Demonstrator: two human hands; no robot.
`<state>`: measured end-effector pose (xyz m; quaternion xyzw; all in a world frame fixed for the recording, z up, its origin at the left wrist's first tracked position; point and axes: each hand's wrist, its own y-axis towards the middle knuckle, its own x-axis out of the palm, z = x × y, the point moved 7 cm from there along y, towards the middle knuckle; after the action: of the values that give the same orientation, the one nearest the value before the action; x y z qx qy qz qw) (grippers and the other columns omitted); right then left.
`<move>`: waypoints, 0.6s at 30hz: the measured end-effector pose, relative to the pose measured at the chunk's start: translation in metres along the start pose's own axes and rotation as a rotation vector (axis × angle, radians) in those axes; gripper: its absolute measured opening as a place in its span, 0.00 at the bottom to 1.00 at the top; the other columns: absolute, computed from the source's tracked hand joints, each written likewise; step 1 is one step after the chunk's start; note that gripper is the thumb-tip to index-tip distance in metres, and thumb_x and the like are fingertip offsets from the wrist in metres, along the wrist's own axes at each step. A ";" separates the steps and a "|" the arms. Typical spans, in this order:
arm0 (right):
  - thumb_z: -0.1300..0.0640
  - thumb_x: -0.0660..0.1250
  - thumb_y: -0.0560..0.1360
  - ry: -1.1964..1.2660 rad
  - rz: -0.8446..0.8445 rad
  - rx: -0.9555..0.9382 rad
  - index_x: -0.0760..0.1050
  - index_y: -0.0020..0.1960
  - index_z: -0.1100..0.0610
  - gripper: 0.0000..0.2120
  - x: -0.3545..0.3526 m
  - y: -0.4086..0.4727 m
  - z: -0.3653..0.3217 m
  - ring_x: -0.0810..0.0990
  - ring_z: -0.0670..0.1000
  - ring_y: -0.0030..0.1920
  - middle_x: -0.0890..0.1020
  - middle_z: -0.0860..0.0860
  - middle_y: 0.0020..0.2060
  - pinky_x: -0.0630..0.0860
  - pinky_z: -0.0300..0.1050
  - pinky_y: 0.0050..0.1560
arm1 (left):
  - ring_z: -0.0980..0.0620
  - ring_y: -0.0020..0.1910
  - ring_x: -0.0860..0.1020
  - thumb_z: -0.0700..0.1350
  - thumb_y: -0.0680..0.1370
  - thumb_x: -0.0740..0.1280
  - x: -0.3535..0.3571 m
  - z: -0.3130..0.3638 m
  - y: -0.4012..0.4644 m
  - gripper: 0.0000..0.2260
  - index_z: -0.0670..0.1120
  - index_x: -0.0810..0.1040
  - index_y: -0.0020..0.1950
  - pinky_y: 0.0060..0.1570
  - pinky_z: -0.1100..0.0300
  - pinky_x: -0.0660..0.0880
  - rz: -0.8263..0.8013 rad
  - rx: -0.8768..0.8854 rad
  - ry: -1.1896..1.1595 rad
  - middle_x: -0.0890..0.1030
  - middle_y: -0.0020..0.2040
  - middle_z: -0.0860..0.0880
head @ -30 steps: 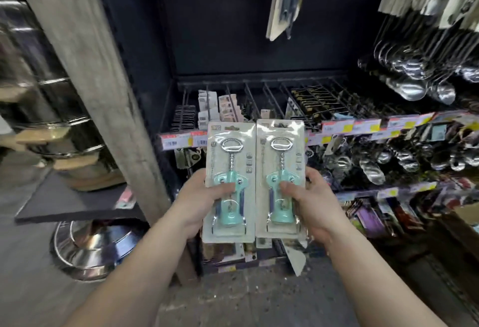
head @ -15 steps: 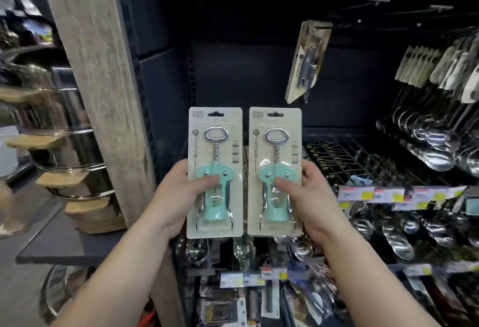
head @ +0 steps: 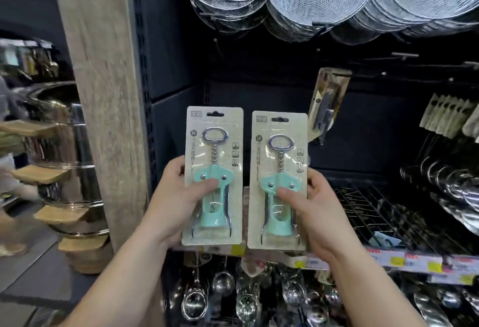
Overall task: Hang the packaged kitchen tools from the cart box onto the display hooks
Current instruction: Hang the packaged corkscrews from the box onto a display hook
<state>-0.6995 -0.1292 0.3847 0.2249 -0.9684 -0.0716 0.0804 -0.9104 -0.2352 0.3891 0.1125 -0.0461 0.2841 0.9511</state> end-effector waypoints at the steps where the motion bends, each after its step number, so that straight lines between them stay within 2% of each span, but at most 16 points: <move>1: 0.66 0.72 0.74 0.007 0.002 -0.010 0.72 0.62 0.52 0.20 0.002 0.002 -0.002 0.87 0.52 0.49 0.87 0.50 0.50 0.83 0.51 0.45 | 0.48 0.48 0.86 0.33 0.75 0.72 -0.001 0.005 0.003 0.21 0.51 0.72 0.63 0.47 0.50 0.81 0.006 0.015 -0.010 0.87 0.51 0.48; 4: 0.66 0.72 0.74 0.033 0.012 -0.038 0.72 0.60 0.51 0.19 0.008 0.008 -0.008 0.87 0.52 0.47 0.87 0.50 0.48 0.83 0.46 0.39 | 0.48 0.51 0.86 0.32 0.75 0.71 -0.004 0.020 0.014 0.27 0.54 0.67 0.67 0.49 0.50 0.80 0.021 0.070 -0.024 0.87 0.52 0.49; 6: 0.67 0.71 0.74 0.048 0.029 -0.056 0.73 0.60 0.51 0.19 0.012 0.012 -0.011 0.87 0.53 0.47 0.87 0.51 0.48 0.83 0.46 0.39 | 0.50 0.50 0.86 0.32 0.75 0.72 -0.006 0.034 0.021 0.29 0.55 0.66 0.68 0.49 0.51 0.80 0.022 0.116 -0.029 0.87 0.52 0.49; 9: 0.66 0.72 0.74 0.060 0.055 -0.069 0.73 0.62 0.51 0.20 0.020 0.015 -0.012 0.87 0.54 0.49 0.86 0.51 0.50 0.83 0.51 0.45 | 0.50 0.51 0.86 0.32 0.74 0.72 -0.008 0.053 0.033 0.32 0.52 0.65 0.73 0.51 0.50 0.80 0.012 0.174 -0.033 0.87 0.53 0.48; 11: 0.66 0.71 0.74 0.074 0.070 -0.068 0.73 0.61 0.51 0.20 0.024 0.017 -0.010 0.87 0.54 0.48 0.86 0.52 0.50 0.83 0.50 0.43 | 0.49 0.52 0.86 0.33 0.74 0.73 -0.008 0.063 0.039 0.34 0.52 0.64 0.75 0.53 0.48 0.81 -0.004 0.198 -0.042 0.87 0.53 0.48; 18: 0.67 0.71 0.74 0.082 0.133 -0.056 0.73 0.61 0.52 0.20 0.031 0.016 -0.005 0.87 0.56 0.47 0.87 0.52 0.48 0.83 0.57 0.48 | 0.48 0.51 0.86 0.31 0.75 0.71 0.002 0.090 0.055 0.32 0.50 0.65 0.74 0.53 0.47 0.82 -0.061 0.271 -0.087 0.87 0.53 0.47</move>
<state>-0.7326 -0.1289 0.3960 0.1602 -0.9748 -0.0841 0.1308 -0.9412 -0.2112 0.4871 0.2536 -0.0448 0.2535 0.9324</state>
